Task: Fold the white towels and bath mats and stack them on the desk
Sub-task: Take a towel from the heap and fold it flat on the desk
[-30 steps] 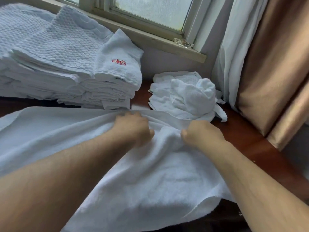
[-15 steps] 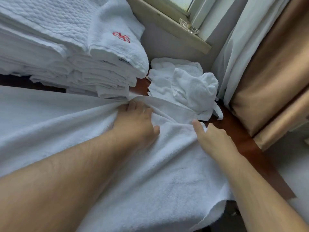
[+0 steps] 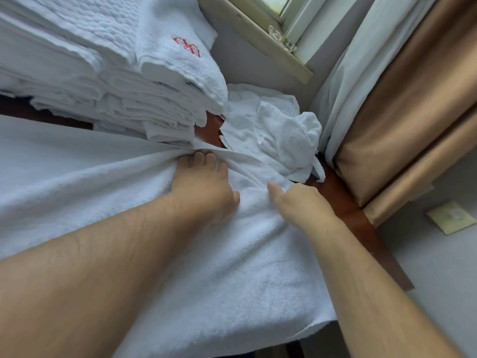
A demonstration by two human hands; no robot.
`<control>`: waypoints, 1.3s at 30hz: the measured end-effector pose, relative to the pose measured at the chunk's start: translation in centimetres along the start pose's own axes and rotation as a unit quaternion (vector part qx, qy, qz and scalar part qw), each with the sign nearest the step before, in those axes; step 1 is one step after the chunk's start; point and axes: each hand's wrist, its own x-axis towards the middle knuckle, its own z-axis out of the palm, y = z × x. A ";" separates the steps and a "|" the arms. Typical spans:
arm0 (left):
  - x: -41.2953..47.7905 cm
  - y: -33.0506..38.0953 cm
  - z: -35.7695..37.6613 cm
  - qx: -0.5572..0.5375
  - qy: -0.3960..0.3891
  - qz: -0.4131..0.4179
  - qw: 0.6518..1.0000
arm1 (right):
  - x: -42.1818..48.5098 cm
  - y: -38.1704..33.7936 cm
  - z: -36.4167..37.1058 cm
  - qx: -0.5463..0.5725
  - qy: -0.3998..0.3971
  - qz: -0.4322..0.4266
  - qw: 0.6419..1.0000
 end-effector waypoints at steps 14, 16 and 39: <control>-0.3 -0.1 -0.6 -0.013 0.015 0.027 0.999 | 3.8 -1.4 -1.1 0.068 -0.124 0.019 0.990; 0.0 -0.1 -1.1 -0.045 0.062 0.051 0.996 | 5.0 -1.6 -1.2 0.122 -0.056 0.049 0.990; 0.9 -0.4 -1.6 -0.059 0.150 0.053 0.985 | 6.0 0.7 1.4 0.646 0.248 0.114 0.713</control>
